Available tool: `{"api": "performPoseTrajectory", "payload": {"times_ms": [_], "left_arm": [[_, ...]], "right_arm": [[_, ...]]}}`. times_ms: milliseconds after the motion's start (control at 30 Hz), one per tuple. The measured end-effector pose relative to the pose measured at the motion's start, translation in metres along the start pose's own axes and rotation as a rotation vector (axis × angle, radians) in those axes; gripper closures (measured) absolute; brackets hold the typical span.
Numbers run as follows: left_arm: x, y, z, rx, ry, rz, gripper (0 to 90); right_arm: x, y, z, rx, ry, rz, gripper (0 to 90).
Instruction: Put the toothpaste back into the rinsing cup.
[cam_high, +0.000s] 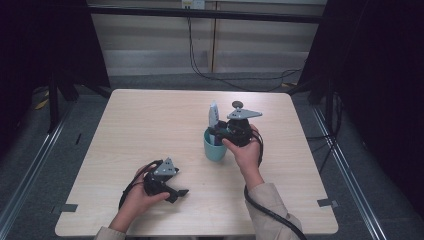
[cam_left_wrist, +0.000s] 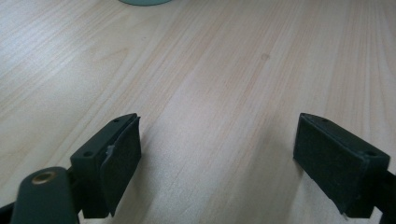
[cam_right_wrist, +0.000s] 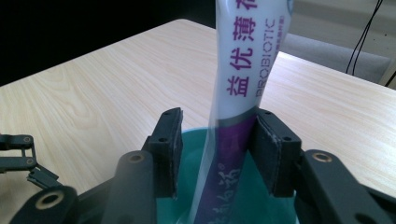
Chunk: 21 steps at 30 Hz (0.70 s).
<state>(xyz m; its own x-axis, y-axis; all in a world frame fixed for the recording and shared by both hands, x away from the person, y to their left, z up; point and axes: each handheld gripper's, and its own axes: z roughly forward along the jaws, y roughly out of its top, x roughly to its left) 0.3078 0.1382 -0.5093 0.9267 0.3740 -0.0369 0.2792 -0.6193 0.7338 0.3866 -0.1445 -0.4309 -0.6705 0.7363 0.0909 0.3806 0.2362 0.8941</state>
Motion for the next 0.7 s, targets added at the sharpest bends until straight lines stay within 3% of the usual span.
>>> {"api": "performPoseTrajectory", "payload": {"times_ms": [333,700], "left_arm": [[-0.0001,0.0001,-0.0002,0.003,0.001,0.0,14.7],[-0.0001,-0.0001,-0.0002,0.002,0.0,-0.001,14.7]], "right_arm": [[0.0009,0.002,-0.0018,0.017,-0.017,-0.012,41.7],[-0.0041,0.0009,-0.0085,0.046,-0.041,0.021,29.4]]}}
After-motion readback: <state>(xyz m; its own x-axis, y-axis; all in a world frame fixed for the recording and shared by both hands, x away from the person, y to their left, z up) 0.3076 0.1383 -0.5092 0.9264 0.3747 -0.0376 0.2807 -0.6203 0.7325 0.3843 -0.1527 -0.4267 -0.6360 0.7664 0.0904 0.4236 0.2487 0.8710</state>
